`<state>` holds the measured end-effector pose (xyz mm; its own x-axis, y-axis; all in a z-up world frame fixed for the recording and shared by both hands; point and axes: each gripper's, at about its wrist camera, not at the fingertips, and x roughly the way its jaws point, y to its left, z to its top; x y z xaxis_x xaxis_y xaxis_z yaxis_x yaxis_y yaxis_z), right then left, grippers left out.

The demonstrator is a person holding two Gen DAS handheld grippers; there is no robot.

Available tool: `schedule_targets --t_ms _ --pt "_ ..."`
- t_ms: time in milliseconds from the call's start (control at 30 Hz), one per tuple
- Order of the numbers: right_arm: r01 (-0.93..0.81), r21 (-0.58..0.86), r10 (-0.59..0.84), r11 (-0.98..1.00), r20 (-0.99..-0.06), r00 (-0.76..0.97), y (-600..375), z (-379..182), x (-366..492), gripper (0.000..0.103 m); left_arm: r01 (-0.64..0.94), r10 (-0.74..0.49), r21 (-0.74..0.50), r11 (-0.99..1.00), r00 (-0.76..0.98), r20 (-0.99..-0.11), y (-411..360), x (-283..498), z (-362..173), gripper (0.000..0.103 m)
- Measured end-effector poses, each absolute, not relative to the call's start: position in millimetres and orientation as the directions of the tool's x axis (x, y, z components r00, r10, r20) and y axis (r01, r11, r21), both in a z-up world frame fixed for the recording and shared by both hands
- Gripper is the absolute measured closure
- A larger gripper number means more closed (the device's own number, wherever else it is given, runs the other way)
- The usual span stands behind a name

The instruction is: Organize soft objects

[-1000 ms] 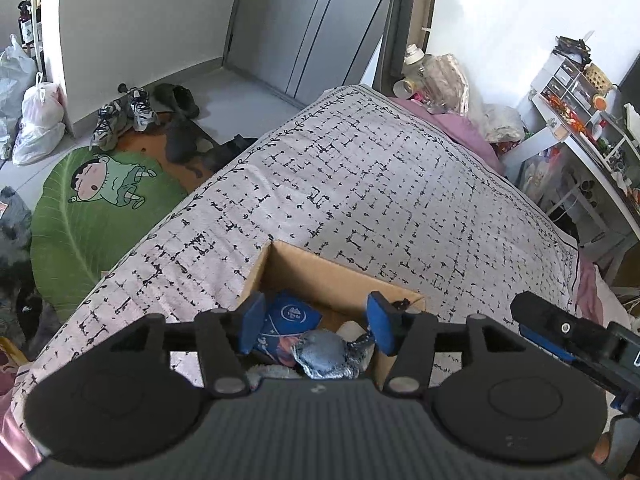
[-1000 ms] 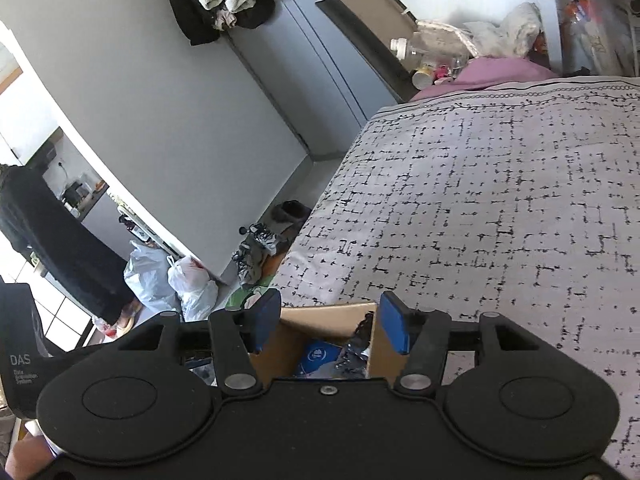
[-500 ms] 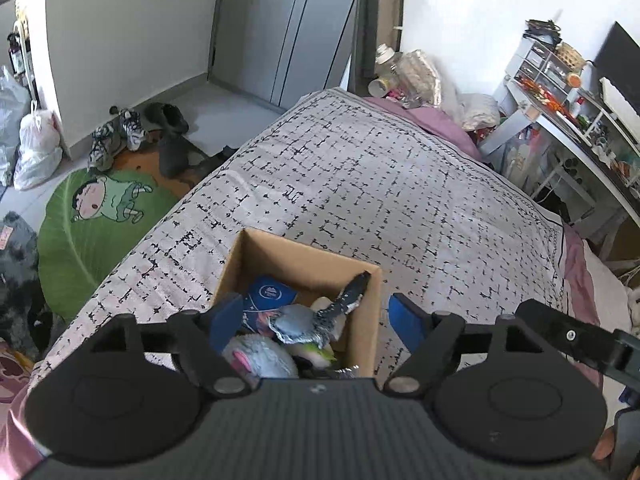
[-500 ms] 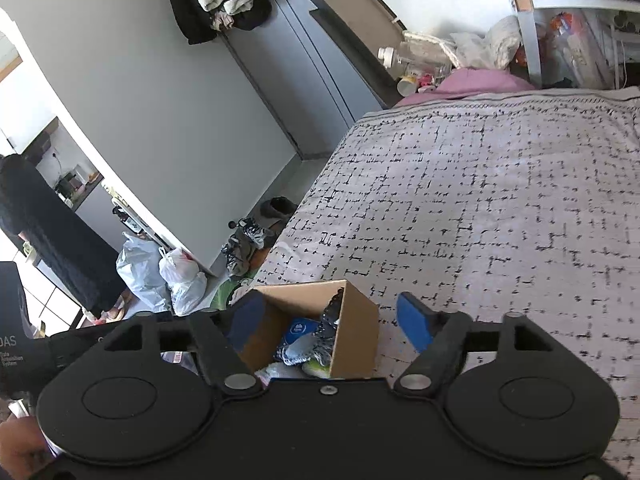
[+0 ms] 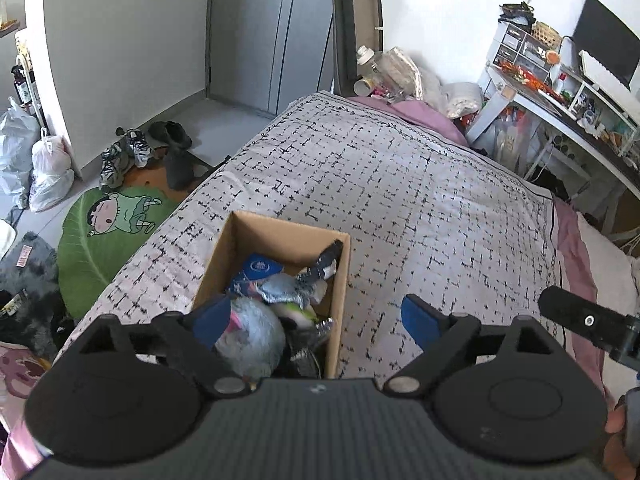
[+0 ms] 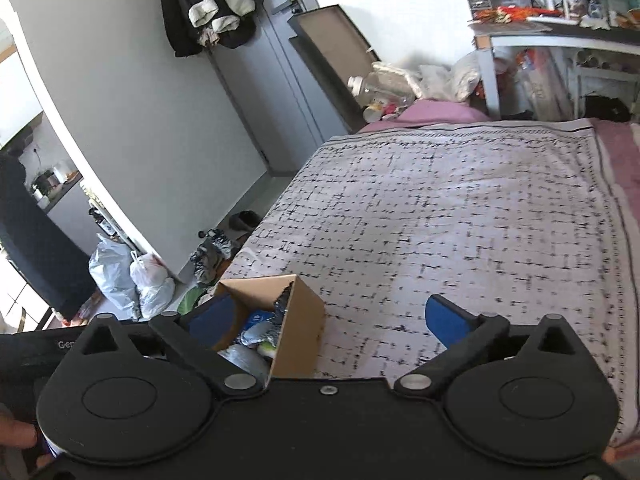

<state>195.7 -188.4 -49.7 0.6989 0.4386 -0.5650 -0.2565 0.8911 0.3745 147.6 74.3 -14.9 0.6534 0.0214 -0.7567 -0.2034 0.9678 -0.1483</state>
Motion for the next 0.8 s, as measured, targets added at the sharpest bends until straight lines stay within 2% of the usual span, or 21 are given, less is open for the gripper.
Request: schedule_targets --t_ms 433,800 --pt "-0.215 0.333 0.380 0.918 -0.585 0.716 -227 -52 160 0.000 -0.207 0.051 -0.121 0.971 0.671 -0.740 42 107 -6 0.001" --pt "-0.211 0.280 0.341 0.937 -0.595 0.727 -247 -48 135 0.000 -0.176 0.045 -0.103 0.979 0.682 -0.730 19 74 0 0.001"
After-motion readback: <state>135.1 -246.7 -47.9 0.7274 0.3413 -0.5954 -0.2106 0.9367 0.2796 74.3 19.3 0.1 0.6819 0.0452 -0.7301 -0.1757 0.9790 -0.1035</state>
